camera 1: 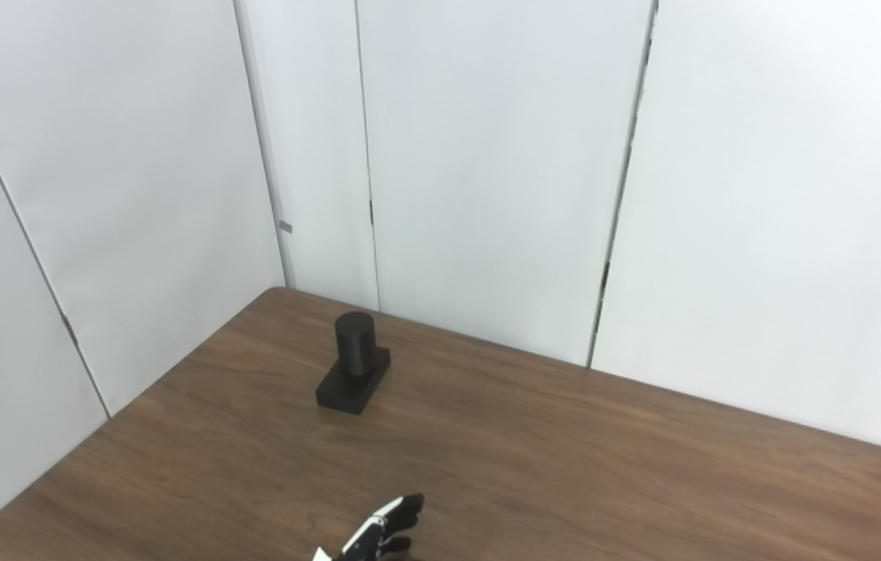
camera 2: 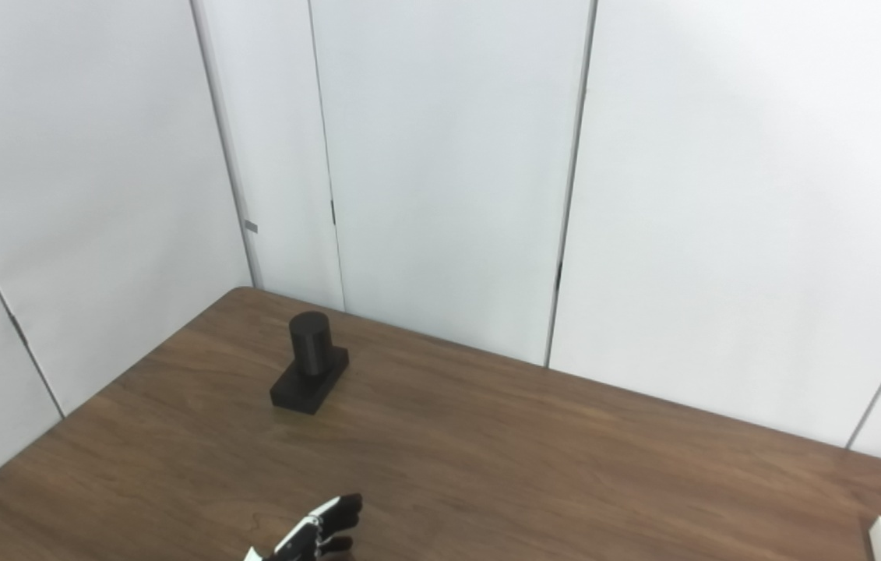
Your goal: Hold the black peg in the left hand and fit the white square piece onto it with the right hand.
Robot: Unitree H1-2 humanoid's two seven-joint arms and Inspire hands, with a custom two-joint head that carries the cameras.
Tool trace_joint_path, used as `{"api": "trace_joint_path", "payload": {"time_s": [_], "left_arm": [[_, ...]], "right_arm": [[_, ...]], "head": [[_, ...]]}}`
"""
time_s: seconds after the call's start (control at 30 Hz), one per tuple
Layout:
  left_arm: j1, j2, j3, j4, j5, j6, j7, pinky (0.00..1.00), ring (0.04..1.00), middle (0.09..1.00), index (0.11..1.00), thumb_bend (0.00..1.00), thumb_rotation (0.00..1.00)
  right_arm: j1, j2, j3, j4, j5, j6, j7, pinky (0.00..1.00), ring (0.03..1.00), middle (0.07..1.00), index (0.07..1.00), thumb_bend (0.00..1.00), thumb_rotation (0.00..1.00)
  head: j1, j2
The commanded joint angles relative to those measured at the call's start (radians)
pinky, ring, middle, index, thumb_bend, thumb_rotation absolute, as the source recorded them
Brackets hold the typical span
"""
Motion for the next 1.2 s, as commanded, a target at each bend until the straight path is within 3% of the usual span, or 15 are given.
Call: {"api": "trace_joint_path", "payload": {"time_s": [0.0,0.07,0.13,0.23,0.33,0.4,0.6,0.83,1.17], "left_arm": [[-0.009,-0.103,0.007,-0.052,0.054,0.067,0.030,0.76,0.856,0.872,0.859,0.65,0.37],[-0.025,-0.111,0.035,-0.102,0.137,0.131,0.076,0.71,0.822,0.846,0.841,0.72,0.26],[-0.053,-0.109,0.079,-0.147,0.212,0.209,0.117,0.68,0.785,0.815,0.805,0.83,0.23],[-0.094,-0.067,0.127,-0.211,0.285,0.365,0.095,0.71,0.816,0.839,0.829,0.92,0.32],[-0.143,-0.007,0.161,-0.257,0.410,0.557,0.034,0.63,0.777,0.837,0.878,0.96,0.48],[-0.175,0.026,0.173,-0.255,0.461,0.623,0.008,0.64,0.798,0.859,0.895,0.96,0.52],[-0.275,0.117,0.197,-0.154,0.606,0.686,-0.004,0.77,0.901,0.920,0.895,0.94,0.63],[-0.399,0.139,0.261,-0.034,0.747,0.704,-0.108,0.95,0.943,0.933,0.884,0.91,0.74],[-0.551,0.193,0.277,0.190,0.845,0.704,-0.152,0.96,0.961,0.950,0.877,0.89,0.74]], "right_arm": [[-0.003,0.003,0.004,0.033,-0.008,-0.018,0.004,1.00,1.000,0.981,0.966,0.53,0.99],[-0.004,0.005,0.004,0.037,-0.005,-0.017,0.004,1.00,1.000,0.981,0.964,0.53,0.98],[-0.006,0.004,0.006,0.040,-0.004,-0.017,0.007,1.00,1.000,0.979,0.963,0.53,0.98],[-0.007,0.004,0.009,0.043,-0.011,-0.015,0.007,1.00,1.000,0.973,0.960,0.54,0.98],[-0.009,0.006,0.014,0.043,-0.012,-0.015,0.009,1.00,1.000,0.975,0.963,0.53,0.98],[-0.009,0.007,0.015,0.044,-0.015,-0.016,0.009,1.00,1.000,0.972,0.961,0.52,0.98],[-0.008,0.016,0.019,0.045,-0.022,-0.022,0.006,1.00,1.000,0.962,0.952,0.50,0.98],[-0.005,0.022,0.026,0.048,-0.036,-0.030,0.004,1.00,0.982,0.960,0.947,0.54,0.98],[0.008,0.034,0.033,0.030,-0.039,-0.036,0.004,0.94,0.936,0.942,0.940,0.52,0.98]], "head": [[-0.003,0.002],[-0.006,0.001],[-0.005,0.000],[-0.004,-0.003],[-0.005,-0.003],[-0.005,-0.004],[-0.006,-0.002],[-0.018,0.002],[-0.028,0.013]]}}
